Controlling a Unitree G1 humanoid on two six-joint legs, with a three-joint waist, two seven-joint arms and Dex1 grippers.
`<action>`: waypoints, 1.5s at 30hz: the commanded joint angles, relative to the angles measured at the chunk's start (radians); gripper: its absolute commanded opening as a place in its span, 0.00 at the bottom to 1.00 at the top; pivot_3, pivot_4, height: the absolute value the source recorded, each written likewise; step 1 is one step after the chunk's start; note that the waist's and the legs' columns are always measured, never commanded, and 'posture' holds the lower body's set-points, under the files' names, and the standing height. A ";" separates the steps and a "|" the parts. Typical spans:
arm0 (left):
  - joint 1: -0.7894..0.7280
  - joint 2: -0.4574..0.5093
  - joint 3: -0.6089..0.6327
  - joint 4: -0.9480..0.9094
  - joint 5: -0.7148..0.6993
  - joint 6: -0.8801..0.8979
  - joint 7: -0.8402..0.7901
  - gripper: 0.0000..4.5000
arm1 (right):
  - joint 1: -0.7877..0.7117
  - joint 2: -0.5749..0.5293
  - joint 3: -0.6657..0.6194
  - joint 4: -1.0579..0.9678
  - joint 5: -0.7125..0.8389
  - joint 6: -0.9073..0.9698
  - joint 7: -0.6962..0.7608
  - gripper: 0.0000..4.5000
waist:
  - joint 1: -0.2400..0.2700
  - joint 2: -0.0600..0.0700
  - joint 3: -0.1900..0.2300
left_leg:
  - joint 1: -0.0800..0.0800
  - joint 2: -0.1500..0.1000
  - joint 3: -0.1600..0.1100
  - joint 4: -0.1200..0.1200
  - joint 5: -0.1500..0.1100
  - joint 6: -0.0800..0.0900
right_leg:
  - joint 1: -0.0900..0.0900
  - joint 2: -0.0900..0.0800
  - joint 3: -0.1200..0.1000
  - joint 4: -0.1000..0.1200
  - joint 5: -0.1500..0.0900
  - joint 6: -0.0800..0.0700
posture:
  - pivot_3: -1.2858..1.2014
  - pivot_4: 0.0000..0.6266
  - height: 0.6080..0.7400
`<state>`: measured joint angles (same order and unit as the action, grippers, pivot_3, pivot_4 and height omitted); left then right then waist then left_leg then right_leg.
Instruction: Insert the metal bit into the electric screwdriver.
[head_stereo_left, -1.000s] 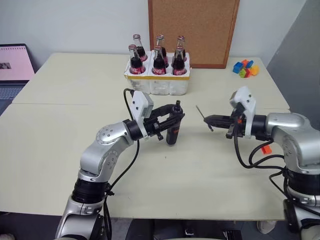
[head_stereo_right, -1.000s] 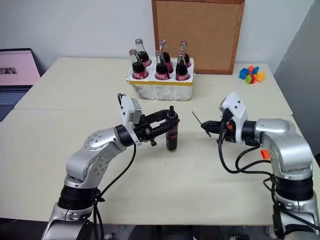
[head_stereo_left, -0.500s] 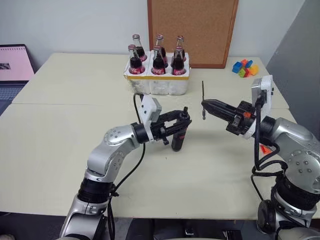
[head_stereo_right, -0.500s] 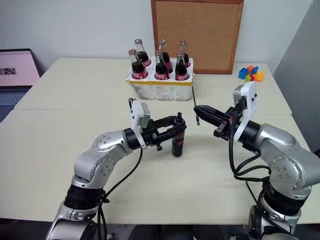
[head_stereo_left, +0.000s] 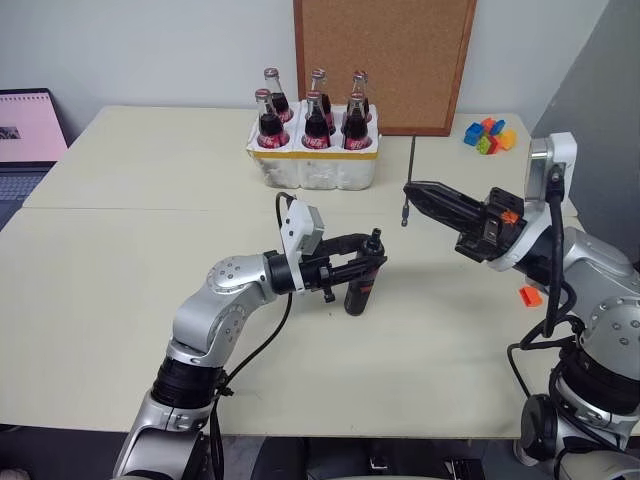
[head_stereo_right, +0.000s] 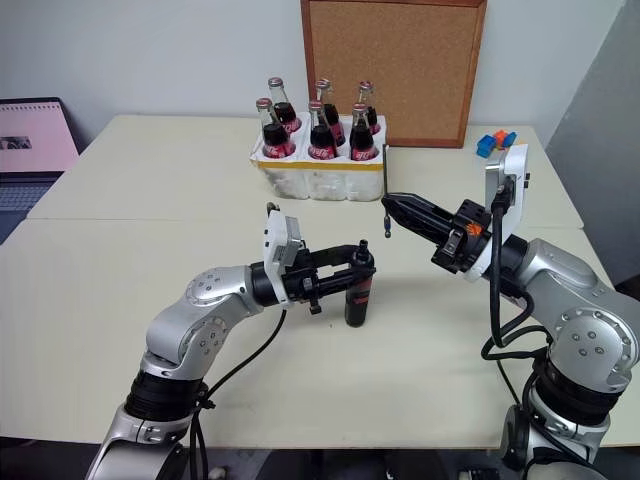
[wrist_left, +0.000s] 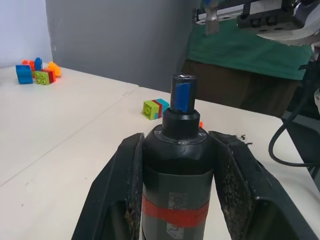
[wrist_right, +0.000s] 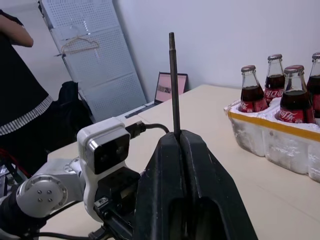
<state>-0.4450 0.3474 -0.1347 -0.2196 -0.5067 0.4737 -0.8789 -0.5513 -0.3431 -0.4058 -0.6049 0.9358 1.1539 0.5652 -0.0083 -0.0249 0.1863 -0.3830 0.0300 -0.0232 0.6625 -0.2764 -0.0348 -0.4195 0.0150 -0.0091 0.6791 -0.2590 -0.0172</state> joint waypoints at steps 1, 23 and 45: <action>0.002 -0.024 0.007 -0.009 0.020 -0.055 0.032 0.36 | -0.012 -0.015 0.012 -0.016 0.055 -0.056 -0.038 0.00 | 0.000 0.000 0.000 | 0.000 0.000 0.000 0.000 0.000 0.000 | 0.000 0.000 0.000 0.000 0.000 0.000 | 0.52 0.24 1.00; 0.064 -0.257 -0.042 -0.010 0.277 -0.209 0.454 0.36 | -0.047 0.124 0.444 0.114 -0.491 -0.591 -0.298 0.00 | 0.001 0.000 0.000 | 0.000 0.001 0.000 0.000 0.000 0.000 | 0.000 -0.001 0.000 0.000 0.000 0.000 | 0.52 0.24 1.00; 0.067 -0.319 -0.062 0.010 0.369 -0.259 0.569 0.36 | 0.049 0.272 0.511 0.052 -0.622 -0.639 -0.434 0.00 | 0.001 0.000 0.000 | -0.001 0.001 0.000 0.000 0.000 0.000 | -0.001 -0.002 0.000 0.000 0.000 0.000 | 0.52 0.24 1.00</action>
<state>-0.3759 0.0393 -0.1906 -0.1861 -0.1472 0.2475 -0.3168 -0.4997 -0.0804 0.1037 -0.5274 0.3232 0.5359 0.1410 -0.0069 -0.0249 0.1862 -0.3837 0.0311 -0.0233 0.6624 -0.2763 -0.0350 -0.4203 0.0132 -0.0091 0.6791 -0.2589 -0.0170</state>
